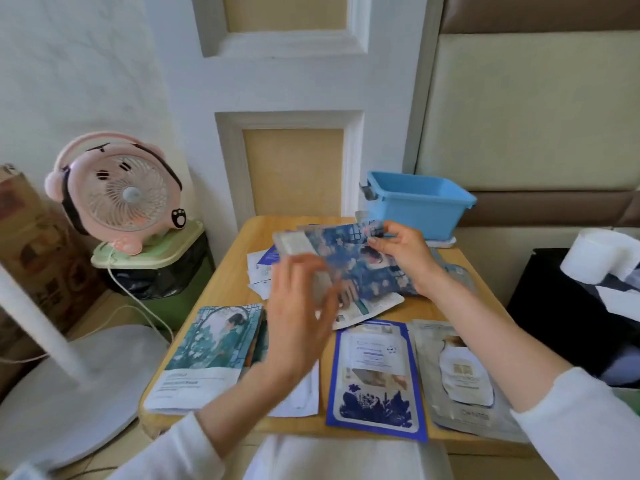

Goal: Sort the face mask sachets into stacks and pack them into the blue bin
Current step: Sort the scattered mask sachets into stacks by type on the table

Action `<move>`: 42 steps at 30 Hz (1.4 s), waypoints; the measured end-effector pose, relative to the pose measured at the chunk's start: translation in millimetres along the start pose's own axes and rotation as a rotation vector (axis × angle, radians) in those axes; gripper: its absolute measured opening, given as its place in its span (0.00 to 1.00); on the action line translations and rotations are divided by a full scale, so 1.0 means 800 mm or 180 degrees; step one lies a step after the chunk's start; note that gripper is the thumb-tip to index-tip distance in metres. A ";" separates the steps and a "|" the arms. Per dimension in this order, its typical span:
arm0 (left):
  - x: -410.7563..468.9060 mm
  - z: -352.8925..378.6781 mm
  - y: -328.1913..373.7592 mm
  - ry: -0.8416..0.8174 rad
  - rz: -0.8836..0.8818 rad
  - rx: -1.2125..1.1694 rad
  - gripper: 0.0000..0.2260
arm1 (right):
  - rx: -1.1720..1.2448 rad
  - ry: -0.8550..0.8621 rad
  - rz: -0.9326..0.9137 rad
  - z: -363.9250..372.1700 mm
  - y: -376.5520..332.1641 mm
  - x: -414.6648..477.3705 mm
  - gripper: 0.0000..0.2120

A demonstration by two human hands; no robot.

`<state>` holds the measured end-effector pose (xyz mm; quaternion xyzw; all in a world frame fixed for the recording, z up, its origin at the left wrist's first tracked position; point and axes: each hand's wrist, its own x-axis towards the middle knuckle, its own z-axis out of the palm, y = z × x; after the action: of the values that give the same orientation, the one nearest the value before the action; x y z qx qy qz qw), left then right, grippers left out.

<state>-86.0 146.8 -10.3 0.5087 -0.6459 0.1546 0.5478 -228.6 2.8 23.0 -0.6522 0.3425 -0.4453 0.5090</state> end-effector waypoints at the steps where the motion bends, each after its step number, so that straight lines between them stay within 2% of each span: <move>1: 0.013 -0.006 -0.007 0.0270 -0.0390 0.0361 0.15 | -0.0094 -0.0093 -0.0086 0.008 -0.003 0.003 0.10; 2: 0.022 -0.009 -0.018 0.0234 -0.0897 0.0589 0.22 | -0.0140 -0.0217 -0.0145 0.016 -0.006 0.005 0.11; 4: 0.034 -0.025 -0.042 -0.0478 -0.1938 0.0488 0.29 | -0.0207 -0.0456 -0.0209 0.034 -0.011 0.008 0.10; 6: 0.040 -0.050 -0.056 -0.1403 -0.2561 -0.0202 0.17 | -0.0307 -0.0624 -0.0242 0.052 -0.015 0.009 0.08; 7: 0.038 -0.063 -0.062 -0.1694 -0.2696 -0.0518 0.12 | -0.0365 -0.0721 -0.0240 0.062 -0.016 0.009 0.07; 8: 0.032 -0.075 -0.070 -0.1729 -0.2763 -0.0693 0.11 | -0.0418 -0.0824 -0.0220 0.071 -0.015 0.008 0.07; 11: 0.001 -0.109 -0.101 -0.1088 -0.2980 -0.0638 0.10 | -0.0784 -0.1062 -0.0098 0.094 0.004 0.009 0.07; 12: -0.013 -0.118 -0.110 -0.0869 -0.3087 -0.0536 0.10 | -0.1185 -0.1109 -0.0069 0.097 0.014 0.011 0.07; 14: -0.043 -0.132 -0.125 -0.0582 -0.3311 -0.0315 0.11 | -0.2461 -0.1240 -0.0092 0.090 0.034 0.013 0.10; 16: -0.065 -0.140 -0.130 -0.0428 -0.3468 -0.0125 0.11 | -0.3372 -0.1557 -0.0057 0.080 0.053 0.006 0.20; 18: -0.079 -0.143 -0.131 -0.0339 -0.3481 0.0045 0.13 | -0.3690 -0.1822 -0.0024 0.073 0.074 -0.007 0.29; 20: -0.087 -0.145 -0.135 -0.0294 -0.3518 0.0146 0.09 | -0.3797 -0.1803 -0.0082 0.068 0.092 -0.018 0.33; 23: -0.088 -0.151 -0.142 -0.0348 -0.3628 0.0468 0.07 | -0.3959 -0.1548 -0.0538 0.061 0.103 -0.026 0.25; 24: -0.088 -0.151 -0.146 -0.0498 -0.3617 0.0803 0.12 | -0.4014 -0.1471 -0.0836 0.060 0.104 -0.028 0.21; 25: -0.086 -0.149 -0.147 -0.0711 -0.3520 0.1209 0.21 | -0.4022 -0.1414 -0.1115 0.060 0.105 -0.029 0.17; 27: -0.080 -0.141 -0.142 -0.0956 -0.2896 0.1790 0.34 | -0.3975 -0.1331 -0.1448 0.061 0.109 -0.030 0.11; 28: -0.077 -0.134 -0.138 -0.1044 -0.2509 0.1888 0.36 | -0.3976 -0.1302 -0.1502 0.063 0.109 -0.031 0.09; 30: -0.076 -0.116 -0.133 -0.1427 -0.2033 0.1932 0.31 | -0.4028 -0.1266 -0.1513 0.066 0.108 -0.029 0.07; 32: -0.074 -0.103 -0.130 -0.1897 -0.1968 0.2027 0.26 | -0.4067 -0.1266 -0.1484 0.068 0.108 -0.026 0.07; 35: -0.063 -0.096 -0.132 -0.2346 -0.1934 0.2376 0.23 | -0.4021 -0.1050 -0.1643 0.072 0.101 -0.021 0.04; 37: -0.062 -0.091 -0.138 -0.2548 -0.1853 0.2581 0.22 | -0.3797 -0.0576 -0.1983 0.071 0.086 -0.019 0.03; 39: -0.074 -0.087 -0.148 -0.2403 -0.1384 0.2830 0.24 | -0.3369 0.0135 -0.2262 0.067 0.058 -0.016 0.05; 42: -0.086 -0.090 -0.155 -0.2883 -0.1138 0.2965 0.35 | -0.2662 0.1131 -0.2289 0.063 0.000 -0.013 0.04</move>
<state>48.2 180.9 -88.7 0.8056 -0.5836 0.0953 -0.0365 -185.7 30.4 16.1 -0.7885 0.3264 -0.5197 -0.0405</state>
